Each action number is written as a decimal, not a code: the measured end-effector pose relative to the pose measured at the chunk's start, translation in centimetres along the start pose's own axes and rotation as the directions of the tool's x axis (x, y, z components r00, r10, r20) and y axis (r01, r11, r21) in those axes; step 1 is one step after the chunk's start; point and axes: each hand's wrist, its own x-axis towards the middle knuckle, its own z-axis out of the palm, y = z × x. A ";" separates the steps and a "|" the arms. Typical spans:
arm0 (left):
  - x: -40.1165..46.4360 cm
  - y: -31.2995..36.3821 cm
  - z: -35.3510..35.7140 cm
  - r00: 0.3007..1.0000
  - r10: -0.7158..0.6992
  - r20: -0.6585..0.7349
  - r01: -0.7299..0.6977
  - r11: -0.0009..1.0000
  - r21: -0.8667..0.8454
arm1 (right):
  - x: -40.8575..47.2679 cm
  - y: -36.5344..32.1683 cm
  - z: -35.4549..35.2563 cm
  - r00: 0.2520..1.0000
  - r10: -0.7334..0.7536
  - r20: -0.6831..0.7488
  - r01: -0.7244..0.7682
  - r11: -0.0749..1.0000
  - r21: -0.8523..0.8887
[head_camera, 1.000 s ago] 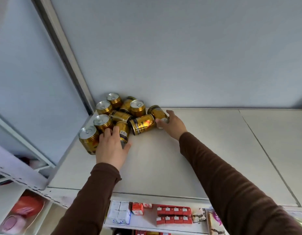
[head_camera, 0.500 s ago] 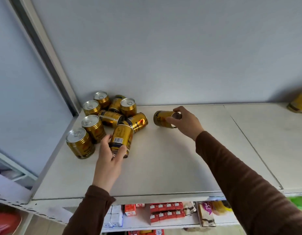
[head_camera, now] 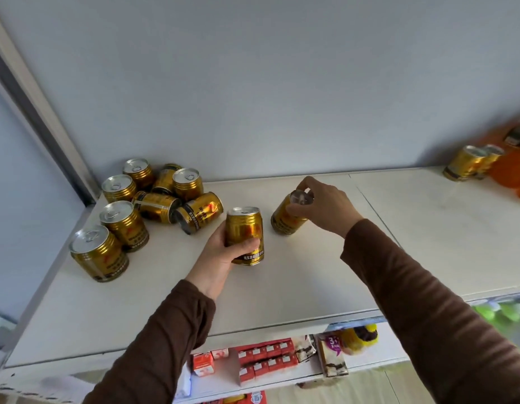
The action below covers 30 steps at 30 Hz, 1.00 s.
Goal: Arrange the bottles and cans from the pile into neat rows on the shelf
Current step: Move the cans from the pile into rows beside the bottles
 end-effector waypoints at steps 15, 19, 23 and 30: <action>2.3 -2.0 -0.5 0.998 0.040 0.041 -0.056 0.851 0.523 | -0.1 1.9 -0.5 0.988 -0.067 0.137 0.056 0.995 0.082; 1.3 -3.2 0.6 0.982 0.180 -0.053 -0.097 0.726 0.681 | -0.8 2.1 0.3 0.995 -0.059 0.078 0.052 0.995 0.091; 1.5 -3.5 1.3 0.963 0.253 -0.097 -0.106 0.680 0.725 | -1.2 1.9 0.8 0.998 -0.058 0.006 0.058 0.995 0.086; 2.9 -3.3 3.2 0.968 0.252 -0.007 -0.170 0.672 0.721 | -2.4 3.6 -1.6 1.000 0.005 -0.019 -0.003 0.991 0.133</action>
